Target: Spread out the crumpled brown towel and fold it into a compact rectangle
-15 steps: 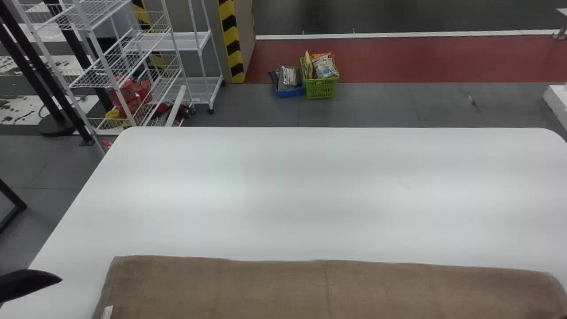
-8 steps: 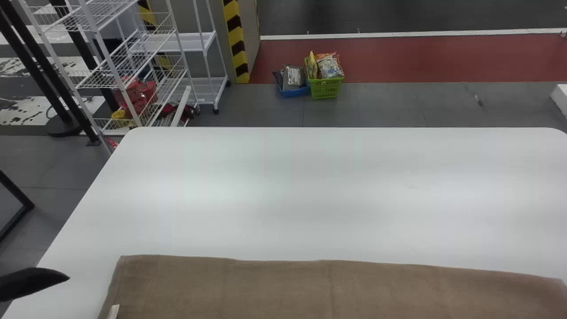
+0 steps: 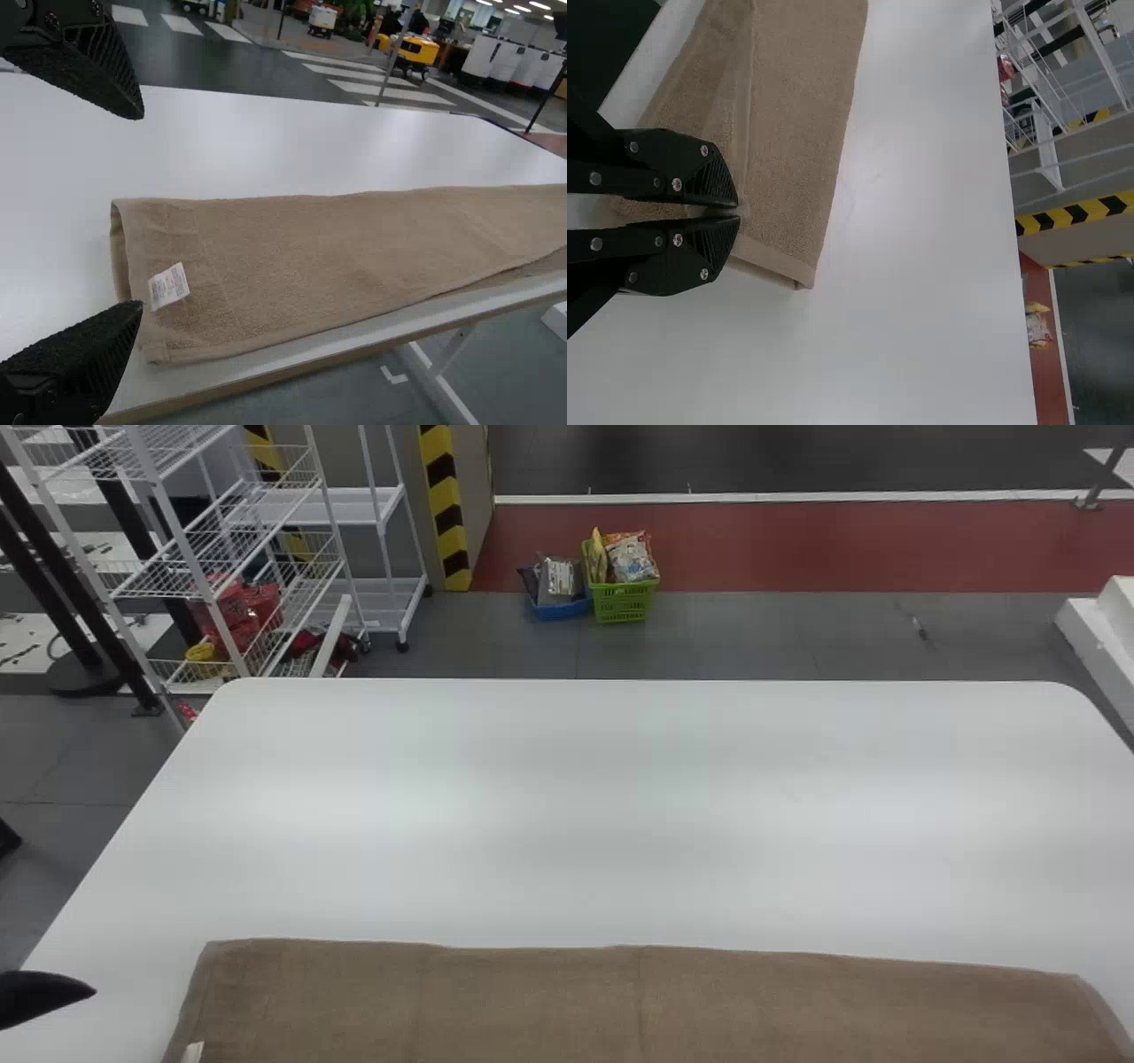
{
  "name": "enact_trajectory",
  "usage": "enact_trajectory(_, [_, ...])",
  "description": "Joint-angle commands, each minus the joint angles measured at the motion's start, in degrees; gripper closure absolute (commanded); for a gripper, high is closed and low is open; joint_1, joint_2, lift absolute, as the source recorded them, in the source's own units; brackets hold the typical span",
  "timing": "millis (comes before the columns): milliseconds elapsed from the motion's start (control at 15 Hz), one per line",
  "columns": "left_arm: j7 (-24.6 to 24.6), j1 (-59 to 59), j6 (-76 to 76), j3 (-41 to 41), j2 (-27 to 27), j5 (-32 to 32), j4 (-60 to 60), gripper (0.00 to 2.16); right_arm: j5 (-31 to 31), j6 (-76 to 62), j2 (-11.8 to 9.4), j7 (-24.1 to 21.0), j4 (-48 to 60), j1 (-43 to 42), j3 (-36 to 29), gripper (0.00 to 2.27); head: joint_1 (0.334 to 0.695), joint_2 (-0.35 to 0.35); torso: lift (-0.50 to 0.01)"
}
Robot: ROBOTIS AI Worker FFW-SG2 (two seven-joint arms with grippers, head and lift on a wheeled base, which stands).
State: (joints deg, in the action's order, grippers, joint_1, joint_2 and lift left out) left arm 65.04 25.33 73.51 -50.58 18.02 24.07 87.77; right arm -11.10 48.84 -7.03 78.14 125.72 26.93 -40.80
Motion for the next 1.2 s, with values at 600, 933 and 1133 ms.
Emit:
enact_trajectory(600, [0.09,-0.10,0.00,0.74,0.09,-0.87,-0.40,0.06,-2.79,-8.80,-0.35,0.19,-3.64,2.95,3.53,0.02,0.695,0.097,-0.127])
enact_trajectory(933, [0.09,-1.24,-7.73,1.18,0.09,-8.52,-0.84,0.06,7.67,0.69,0.79,0.19,-2.32,0.32,-2.44,0.05,0.695,0.077,-0.127])
enact_trajectory(1133, [-0.88,-3.44,-22.85,3.82,0.00,-12.82,-0.75,0.08,9.78,5.61,2.19,0.19,-1.88,-4.69,-5.17,0.05,0.695,0.094,-0.127])
